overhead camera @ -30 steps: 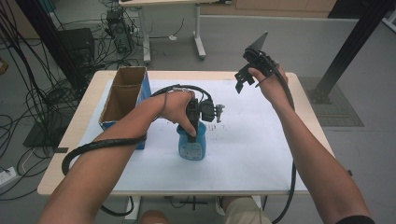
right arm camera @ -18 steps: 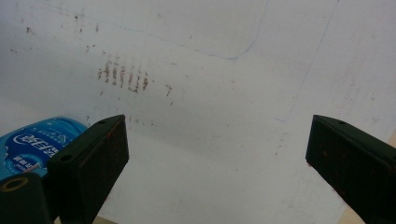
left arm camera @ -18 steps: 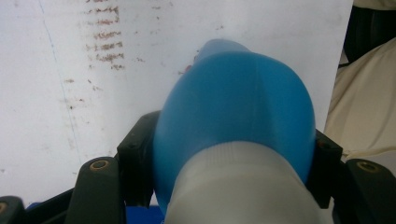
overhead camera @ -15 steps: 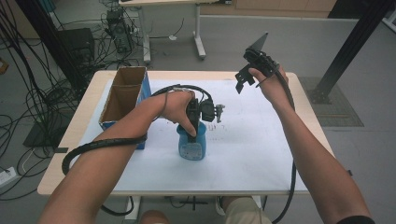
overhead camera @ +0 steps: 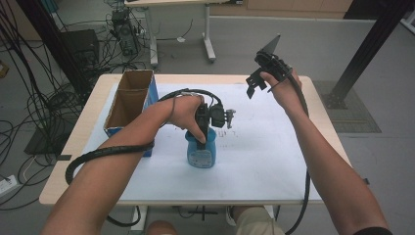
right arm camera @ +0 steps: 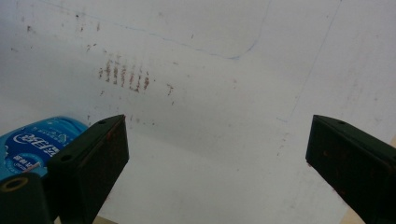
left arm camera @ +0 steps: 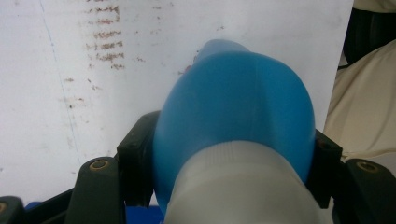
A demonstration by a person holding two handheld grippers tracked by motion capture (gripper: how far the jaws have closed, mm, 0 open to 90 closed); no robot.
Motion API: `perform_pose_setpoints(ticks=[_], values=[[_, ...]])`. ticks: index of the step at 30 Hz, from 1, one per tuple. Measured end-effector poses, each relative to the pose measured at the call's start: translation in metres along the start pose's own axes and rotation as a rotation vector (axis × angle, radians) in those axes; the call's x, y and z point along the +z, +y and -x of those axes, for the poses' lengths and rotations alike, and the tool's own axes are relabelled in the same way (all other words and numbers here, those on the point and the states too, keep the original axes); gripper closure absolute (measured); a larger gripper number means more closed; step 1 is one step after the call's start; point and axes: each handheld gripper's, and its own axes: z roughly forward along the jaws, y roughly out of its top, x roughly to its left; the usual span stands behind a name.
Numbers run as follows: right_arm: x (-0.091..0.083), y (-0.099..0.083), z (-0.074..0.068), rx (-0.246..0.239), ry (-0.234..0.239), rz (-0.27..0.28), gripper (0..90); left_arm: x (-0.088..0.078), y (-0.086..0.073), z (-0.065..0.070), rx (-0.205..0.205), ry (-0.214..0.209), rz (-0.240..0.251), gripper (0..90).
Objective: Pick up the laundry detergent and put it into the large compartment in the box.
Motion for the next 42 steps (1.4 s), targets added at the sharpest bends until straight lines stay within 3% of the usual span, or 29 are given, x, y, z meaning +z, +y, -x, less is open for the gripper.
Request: perform_pose_setpoints(ticks=[6,10,14,17,22,30,36,42], values=[[0.0,-0.001,0.0,0.002,0.002,0.0,5.9,0.0,0.0,0.001,-0.008,0.002,-0.001,36.2],[0.003,-0.001,0.002,0.004,0.006,-0.002,5.9,-0.008,-0.002,0.0,-0.036,-0.008,0.013,36.3],[0.003,-0.001,0.005,0.008,0.01,-0.004,5.9,-0.029,-0.007,-0.003,-0.078,-0.016,0.028,36.4],[0.002,-0.003,0.01,0.022,0.015,0.001,5.9,-0.049,-0.011,-0.003,-0.118,0.0,0.038,36.5],[0.001,-0.005,0.013,0.025,0.015,0.0,5.9,-0.085,-0.014,-0.005,-0.22,0.04,0.014,36.5],[0.0,-0.008,0.013,0.027,0.02,-0.001,5.9,-0.148,-0.035,-0.014,-0.45,0.083,0.025,36.4],[-0.002,-0.011,0.011,0.023,0.019,0.001,5.9,-0.193,-0.053,-0.021,-0.664,0.142,0.024,36.4],[-0.005,-0.013,0.008,0.012,0.02,0.006,5.9,-0.228,-0.087,-0.029,-0.92,0.182,0.068,36.4]])
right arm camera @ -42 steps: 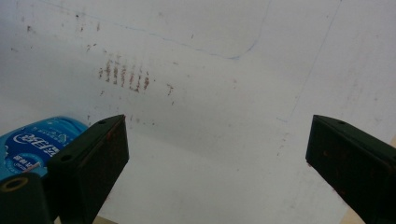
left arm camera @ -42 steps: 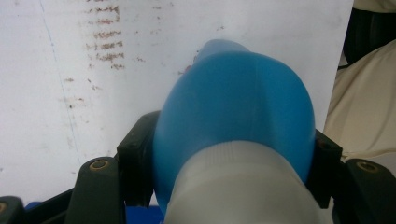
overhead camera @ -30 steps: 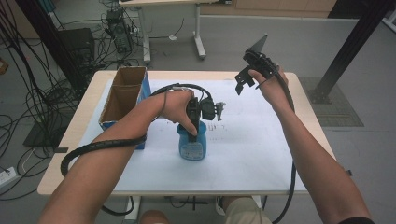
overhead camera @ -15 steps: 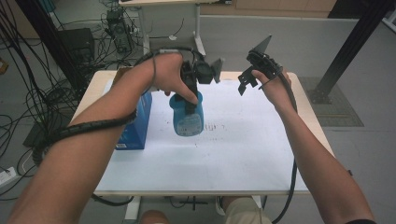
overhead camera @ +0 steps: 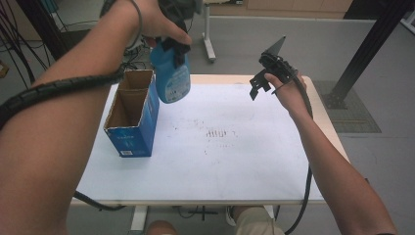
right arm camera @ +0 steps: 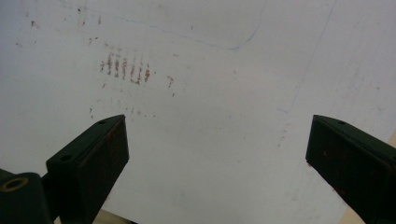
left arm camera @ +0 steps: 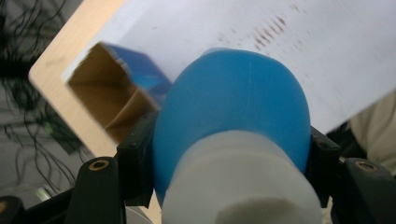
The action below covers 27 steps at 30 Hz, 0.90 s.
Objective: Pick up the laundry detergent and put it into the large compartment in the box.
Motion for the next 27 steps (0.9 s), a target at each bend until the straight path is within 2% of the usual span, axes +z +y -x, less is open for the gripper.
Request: perform_pose_setpoints(ticks=[6,8,12,13,16,20,24,27], values=[[-0.003,-0.002,-0.003,-0.01,0.001,0.007,5.9,-0.022,-0.015,-0.037,-0.199,0.02,0.025,36.5],[-0.003,-0.001,-0.003,-0.012,0.001,0.003,5.9,-0.025,-0.019,-0.045,-0.266,0.031,0.025,36.5],[-0.004,-0.003,-0.003,-0.017,0.004,0.008,5.9,-0.031,-0.028,-0.06,-0.375,0.056,0.029,36.5],[-0.004,-0.003,-0.003,-0.017,0.004,0.008,5.9,-0.031,-0.028,-0.06,-0.375,0.056,0.029,36.5],[-0.005,-0.003,-0.004,-0.021,0.004,0.01,5.9,-0.034,-0.04,-0.075,-0.442,0.045,0.048,36.6],[-0.006,-0.003,-0.003,-0.02,0.005,0.009,5.9,-0.035,-0.05,-0.088,-0.517,0.044,0.053,36.7],[-0.006,-0.004,-0.002,-0.021,0.006,0.012,5.9,-0.031,-0.055,-0.095,-0.576,0.061,0.039,36.7],[-0.005,-0.003,-0.002,-0.02,0.004,0.008,5.9,-0.025,-0.06,-0.102,-0.61,0.056,0.038,36.7]])
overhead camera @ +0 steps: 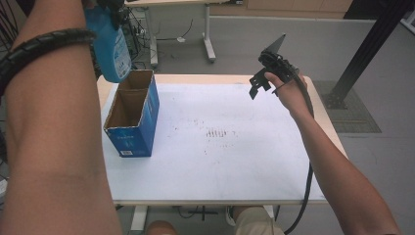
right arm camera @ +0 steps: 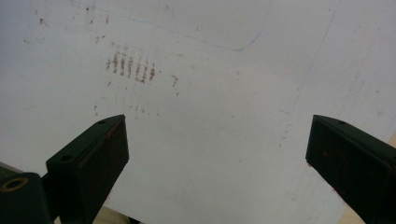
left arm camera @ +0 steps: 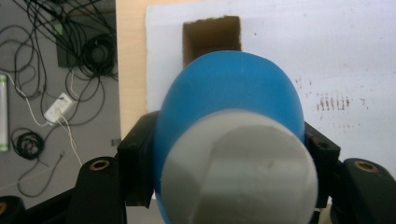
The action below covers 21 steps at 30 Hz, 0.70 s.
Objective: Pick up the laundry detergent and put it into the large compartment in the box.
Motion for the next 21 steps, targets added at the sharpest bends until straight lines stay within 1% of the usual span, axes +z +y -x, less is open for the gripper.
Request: perform_pose_setpoints(ticks=[2,6,8,12,17,21], values=[[0.001,0.0,0.001,0.001,0.002,-0.001,5.9,0.005,-0.001,-0.006,-0.025,-0.011,-0.002,36.7],[0.002,0.0,0.001,-0.002,-0.004,-0.003,5.9,0.017,-0.002,-0.015,-0.061,-0.032,-0.01,36.8],[0.003,0.0,0.001,-0.001,-0.004,-0.005,5.9,0.024,-0.002,-0.017,-0.071,-0.035,-0.017,36.8],[0.005,0.0,0.001,-0.002,-0.004,-0.008,5.9,0.038,-0.002,-0.02,-0.075,-0.037,-0.028,36.8],[0.008,0.002,0.001,-0.001,-0.004,-0.013,5.9,0.06,-0.001,-0.025,-0.08,-0.049,-0.049,36.8],[0.009,0.002,0.001,-0.002,-0.005,-0.012,5.9,0.078,0.001,-0.027,-0.08,-0.055,-0.079,36.8]])
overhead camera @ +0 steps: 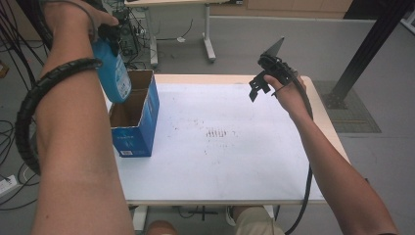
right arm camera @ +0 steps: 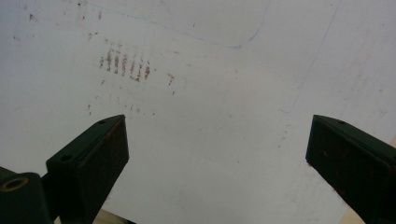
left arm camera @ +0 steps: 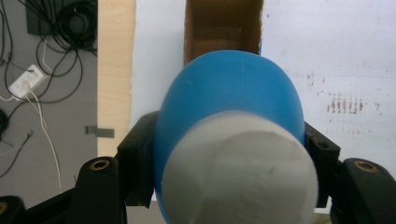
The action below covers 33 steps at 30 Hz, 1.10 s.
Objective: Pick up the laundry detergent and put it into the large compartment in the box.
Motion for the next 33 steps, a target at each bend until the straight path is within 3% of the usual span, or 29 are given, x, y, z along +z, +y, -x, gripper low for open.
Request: perform_pose_setpoints(ticks=[15,33], values=[[0.009,0.004,-0.005,-0.004,-0.01,-0.014,5.9,0.064,0.0,-0.01,-0.014,-0.033,-0.054,36.8],[0.016,0.004,-0.008,-0.002,-0.014,-0.022,5.9,0.124,-0.009,-0.005,-0.01,-0.03,-0.07,36.8]])
